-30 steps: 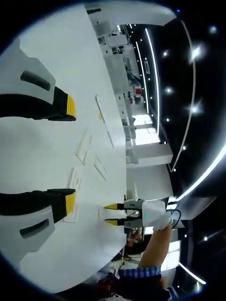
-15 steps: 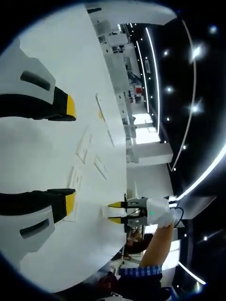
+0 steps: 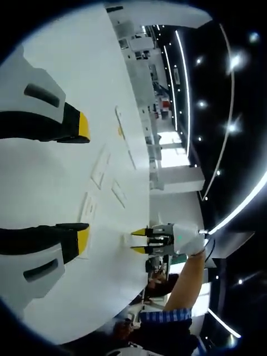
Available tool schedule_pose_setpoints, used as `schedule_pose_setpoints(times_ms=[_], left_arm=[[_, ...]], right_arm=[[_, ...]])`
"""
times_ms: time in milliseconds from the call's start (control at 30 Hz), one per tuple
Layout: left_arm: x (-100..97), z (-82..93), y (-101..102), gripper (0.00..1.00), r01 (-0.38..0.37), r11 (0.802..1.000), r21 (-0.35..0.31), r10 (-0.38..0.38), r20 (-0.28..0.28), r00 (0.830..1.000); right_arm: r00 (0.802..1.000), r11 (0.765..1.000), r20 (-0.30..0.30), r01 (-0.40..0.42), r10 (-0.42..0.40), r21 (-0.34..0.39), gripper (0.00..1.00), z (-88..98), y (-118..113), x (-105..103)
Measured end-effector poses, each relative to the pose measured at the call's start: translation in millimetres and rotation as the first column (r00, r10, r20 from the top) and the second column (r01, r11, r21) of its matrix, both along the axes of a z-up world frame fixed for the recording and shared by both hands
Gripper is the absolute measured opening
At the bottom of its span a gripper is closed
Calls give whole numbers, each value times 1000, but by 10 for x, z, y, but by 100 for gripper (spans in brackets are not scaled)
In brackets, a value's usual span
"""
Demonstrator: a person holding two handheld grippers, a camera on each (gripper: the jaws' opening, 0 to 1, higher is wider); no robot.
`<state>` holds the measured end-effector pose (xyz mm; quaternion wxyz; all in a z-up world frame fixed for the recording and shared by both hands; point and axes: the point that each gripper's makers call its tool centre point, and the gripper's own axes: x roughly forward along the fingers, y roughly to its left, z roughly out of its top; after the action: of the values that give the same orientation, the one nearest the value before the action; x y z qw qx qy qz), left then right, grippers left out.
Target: Locate the socket holder cover, grip the socket holder cover, clip it into the socket holder slot.
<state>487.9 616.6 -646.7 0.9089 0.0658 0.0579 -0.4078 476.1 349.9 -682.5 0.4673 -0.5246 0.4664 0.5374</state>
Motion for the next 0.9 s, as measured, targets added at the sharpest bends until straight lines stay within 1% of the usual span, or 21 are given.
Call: schedule_pose_setpoints(times_ms=[100,133,167,233,367,400,433,533,567,633,767,800,900], left_arm=[[9,-11,-2,58,-1,1000,3,1,-3,1000],[13,-13,2,58,-3,1000,2,3,-3,1000],[13,-14,5,58,-4,1000,0,4,-4,1000],[16,-18,4,58,-6,1000,-5,6,-10,1000],[29,-29,-15,57,-4,1000,1,4,-12,1000],[38,-35,-27,57,-4,1000,4,4,-13,1000],[41,-36,-38,57,-2,1000,3,2,-14,1000],[26,-51,-66,57,10,1000,11,-10,-16,1000],[10,-61,-62,57,13,1000,18,-12,-16,1000],[4,-61,-55,57,12,1000,22,-12,-11,1000],[-9,-92,-65,57,17,999,38,-17,-15,1000],[-23,-99,-73,57,22,999,40,-21,-17,1000],[-43,-109,-78,57,26,999,42,-26,-15,1000]], right_arm=[[1000,1000,2,19,-19,-17,27,26,-65,96],[1000,999,15,16,-16,-43,27,40,-114,145],[1000,998,24,21,-20,-51,27,53,-143,214],[998,998,41,48,-46,-49,27,85,-175,349],[997,998,53,54,-52,-44,27,96,-198,488],[997,998,55,51,-50,-21,27,79,-172,568],[996,997,54,70,-69,-14,27,68,-168,619],[995,996,58,88,-86,-29,27,47,-192,716],[995,995,56,90,-87,-50,27,17,-204,785],[995,994,50,95,-92,-58,27,1,-194,823],[995,995,35,98,-97,-30,27,-9,-111,876],[995,995,39,94,-92,-46,27,-9,-118,899],[994,994,41,99,-97,-55,27,-11,-132,926]])
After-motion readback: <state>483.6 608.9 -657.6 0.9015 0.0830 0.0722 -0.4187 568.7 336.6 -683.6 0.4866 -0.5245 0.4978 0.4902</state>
